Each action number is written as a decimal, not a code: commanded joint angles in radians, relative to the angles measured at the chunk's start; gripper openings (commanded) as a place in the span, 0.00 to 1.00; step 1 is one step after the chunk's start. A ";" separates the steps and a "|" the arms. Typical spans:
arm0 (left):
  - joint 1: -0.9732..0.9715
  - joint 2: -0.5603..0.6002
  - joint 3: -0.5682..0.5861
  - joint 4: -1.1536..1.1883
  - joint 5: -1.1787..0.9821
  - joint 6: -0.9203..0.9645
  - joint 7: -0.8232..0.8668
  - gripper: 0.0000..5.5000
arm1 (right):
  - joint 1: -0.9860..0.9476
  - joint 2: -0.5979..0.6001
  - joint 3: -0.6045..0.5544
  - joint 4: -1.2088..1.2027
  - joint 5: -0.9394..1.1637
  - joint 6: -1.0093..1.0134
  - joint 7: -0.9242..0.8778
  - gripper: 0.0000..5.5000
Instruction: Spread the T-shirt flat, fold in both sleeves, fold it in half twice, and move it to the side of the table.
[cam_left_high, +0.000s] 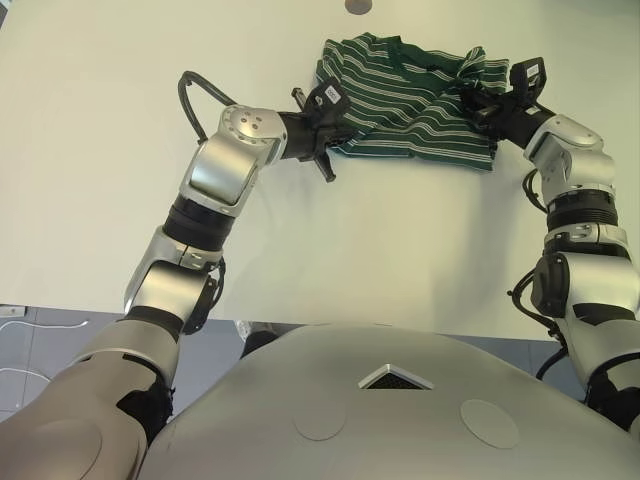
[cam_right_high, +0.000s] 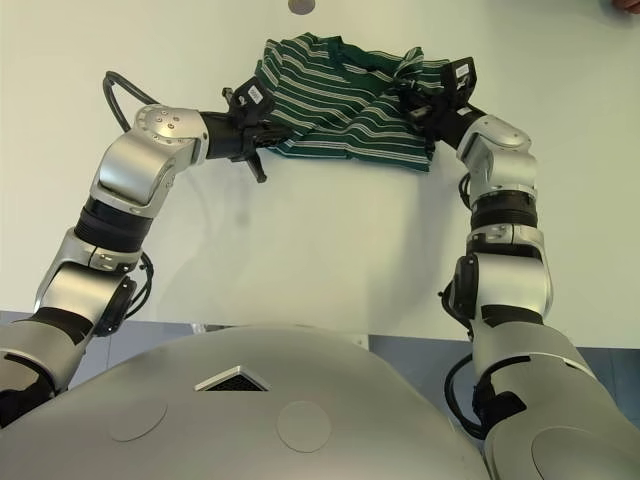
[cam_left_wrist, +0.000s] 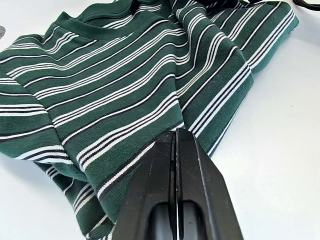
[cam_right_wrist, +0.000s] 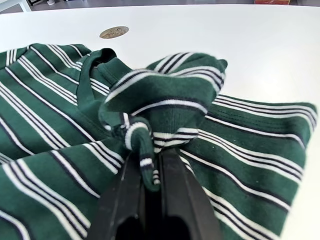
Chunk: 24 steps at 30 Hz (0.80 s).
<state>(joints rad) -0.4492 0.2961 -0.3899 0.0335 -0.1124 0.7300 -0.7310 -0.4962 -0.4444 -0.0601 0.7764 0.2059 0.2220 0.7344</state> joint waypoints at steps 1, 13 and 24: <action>-0.011 0.000 0.008 0.006 0.004 -0.010 0.008 0.01 | -0.013 -0.068 0.078 -0.035 -0.035 0.210 0.112 0.08; 0.015 -0.022 0.020 0.018 0.008 -0.030 0.051 0.01 | -0.192 -0.174 0.240 -0.081 -0.113 0.419 0.345 0.08; 0.006 -0.020 0.014 0.025 0.011 -0.031 0.041 0.00 | -0.139 -0.150 0.173 -0.154 -0.078 0.431 0.294 0.06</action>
<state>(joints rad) -0.4388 0.2693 -0.3775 0.0593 -0.1077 0.7060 -0.6898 -0.6520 -0.5987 0.1185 0.6569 0.1215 0.6462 1.0370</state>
